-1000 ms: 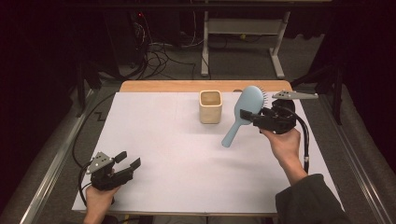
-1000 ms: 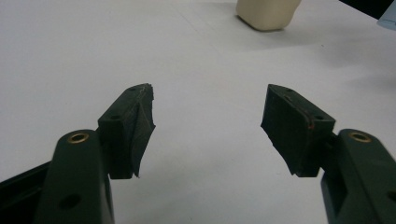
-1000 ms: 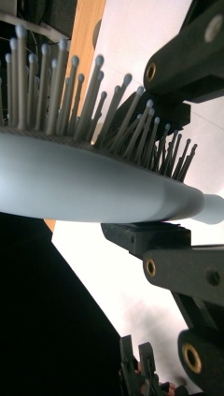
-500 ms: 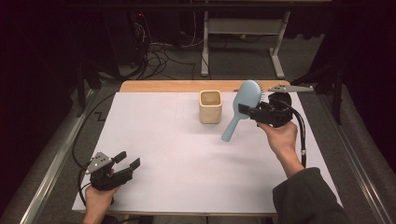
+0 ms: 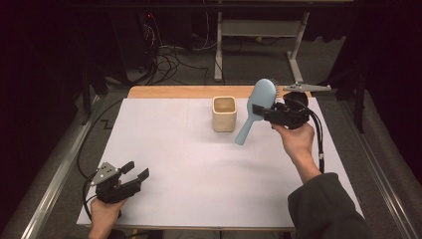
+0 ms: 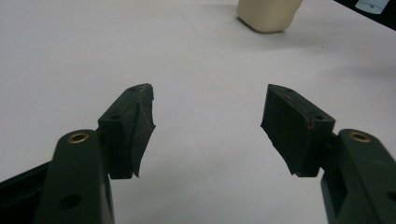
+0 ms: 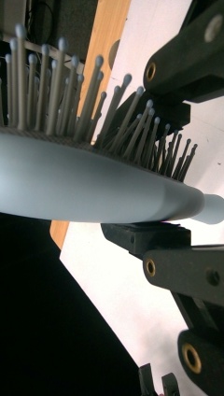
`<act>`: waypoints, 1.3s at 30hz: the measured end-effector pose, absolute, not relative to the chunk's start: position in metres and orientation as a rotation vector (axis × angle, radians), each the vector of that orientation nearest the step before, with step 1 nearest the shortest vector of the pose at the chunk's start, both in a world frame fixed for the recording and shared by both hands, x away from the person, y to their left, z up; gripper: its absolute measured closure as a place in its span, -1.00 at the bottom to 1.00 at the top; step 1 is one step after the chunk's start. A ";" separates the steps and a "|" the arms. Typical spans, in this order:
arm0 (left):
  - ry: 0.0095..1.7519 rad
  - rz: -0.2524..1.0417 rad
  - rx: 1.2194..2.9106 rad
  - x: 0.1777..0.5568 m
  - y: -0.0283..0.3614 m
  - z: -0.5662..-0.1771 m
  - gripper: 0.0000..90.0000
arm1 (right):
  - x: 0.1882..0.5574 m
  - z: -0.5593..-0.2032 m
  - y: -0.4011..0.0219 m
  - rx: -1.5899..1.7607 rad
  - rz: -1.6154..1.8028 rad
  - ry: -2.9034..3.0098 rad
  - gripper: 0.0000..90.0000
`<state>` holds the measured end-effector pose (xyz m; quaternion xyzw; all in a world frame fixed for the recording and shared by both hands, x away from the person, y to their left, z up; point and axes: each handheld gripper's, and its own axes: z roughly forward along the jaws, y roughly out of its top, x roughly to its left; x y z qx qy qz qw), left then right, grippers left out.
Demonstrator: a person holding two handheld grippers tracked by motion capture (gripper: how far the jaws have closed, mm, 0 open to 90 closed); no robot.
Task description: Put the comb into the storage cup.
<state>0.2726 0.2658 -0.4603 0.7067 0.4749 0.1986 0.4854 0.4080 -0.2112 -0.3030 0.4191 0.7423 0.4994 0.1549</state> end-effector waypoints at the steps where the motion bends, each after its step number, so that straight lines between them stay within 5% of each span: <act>1: 1.155 0.483 1.721 0.273 0.266 -0.460 -0.23 | 0.408 -0.303 -0.210 1.199 1.432 2.126 0.21; 39: 1.156 0.479 1.721 0.274 0.267 -0.461 -0.23 | 0.445 -0.283 -0.195 1.232 1.399 2.089 0.20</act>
